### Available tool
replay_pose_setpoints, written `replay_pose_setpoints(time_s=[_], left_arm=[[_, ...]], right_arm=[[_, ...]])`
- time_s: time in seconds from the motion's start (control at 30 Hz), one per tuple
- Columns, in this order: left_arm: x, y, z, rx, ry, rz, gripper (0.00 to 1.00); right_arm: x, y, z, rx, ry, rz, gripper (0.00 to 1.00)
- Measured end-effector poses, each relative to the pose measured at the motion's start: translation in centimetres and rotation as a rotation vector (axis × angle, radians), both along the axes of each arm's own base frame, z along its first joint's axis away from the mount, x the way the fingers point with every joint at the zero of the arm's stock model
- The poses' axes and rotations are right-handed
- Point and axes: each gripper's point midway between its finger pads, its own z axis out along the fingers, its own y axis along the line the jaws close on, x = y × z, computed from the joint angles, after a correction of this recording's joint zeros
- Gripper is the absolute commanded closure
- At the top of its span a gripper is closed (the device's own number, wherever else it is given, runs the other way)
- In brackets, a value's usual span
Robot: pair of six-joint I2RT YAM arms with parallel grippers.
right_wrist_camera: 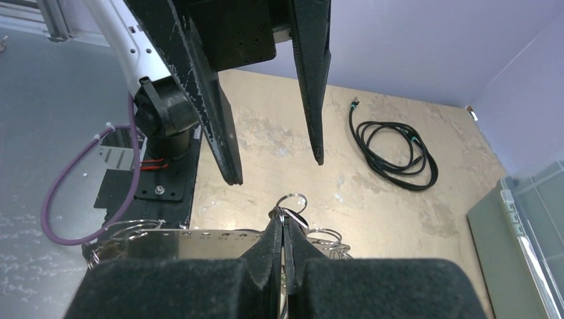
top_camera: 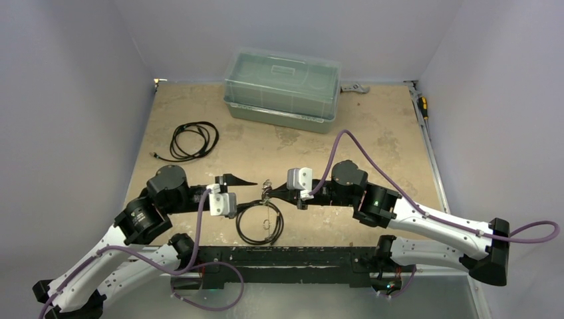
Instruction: Put the keys on the keyring
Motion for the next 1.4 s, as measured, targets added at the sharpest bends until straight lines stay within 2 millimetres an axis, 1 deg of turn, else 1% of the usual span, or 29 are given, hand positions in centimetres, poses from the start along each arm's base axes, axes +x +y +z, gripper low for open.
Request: replay_pose_setpoints(time_s=[0.07,0.13,0.23,0.33,0.43,0.63,0.8,1.1,1.4], left_arm=[[0.0,0.0,-0.3,0.023,-0.042,-0.020,0.49],[0.0,0.1,-0.8,0.051,-0.079,-0.038,0.48],[0.1,0.2,-1.4,0.089,-0.139,-0.058,0.49],[0.2,0.4,-1.7,0.118,-0.183,-0.074,0.52],[0.4,0.2,-1.9,0.150,-0.223,-0.097,0.52],[0.7,-0.2,-2.8,0.197,-0.251,-0.139,0.53],[0.6,-0.5,-3.3,0.212,-0.249,-0.162,0.60],[0.4,-0.9,-3.6,0.220,-0.249,-0.185,0.62],[0.5,-1.1,-3.7,0.222,-0.244,-0.184,0.75]], right_arm=[[0.0,0.0,0.0,-0.001,0.000,0.000,1.00],[0.0,0.0,0.0,-0.001,0.000,0.000,1.00],[0.0,0.0,-0.1,-0.005,0.002,0.000,1.00],[0.0,0.1,-0.4,-0.012,0.006,0.000,1.00],[0.0,0.2,-1.0,-0.029,0.014,0.004,1.00],[0.0,0.4,-1.9,-0.057,0.028,0.008,1.00],[0.0,0.4,-1.9,-0.056,0.028,0.012,1.00],[0.0,0.4,-1.9,-0.057,0.029,0.013,1.00],[0.0,0.4,-1.9,-0.057,0.029,0.013,1.00]])
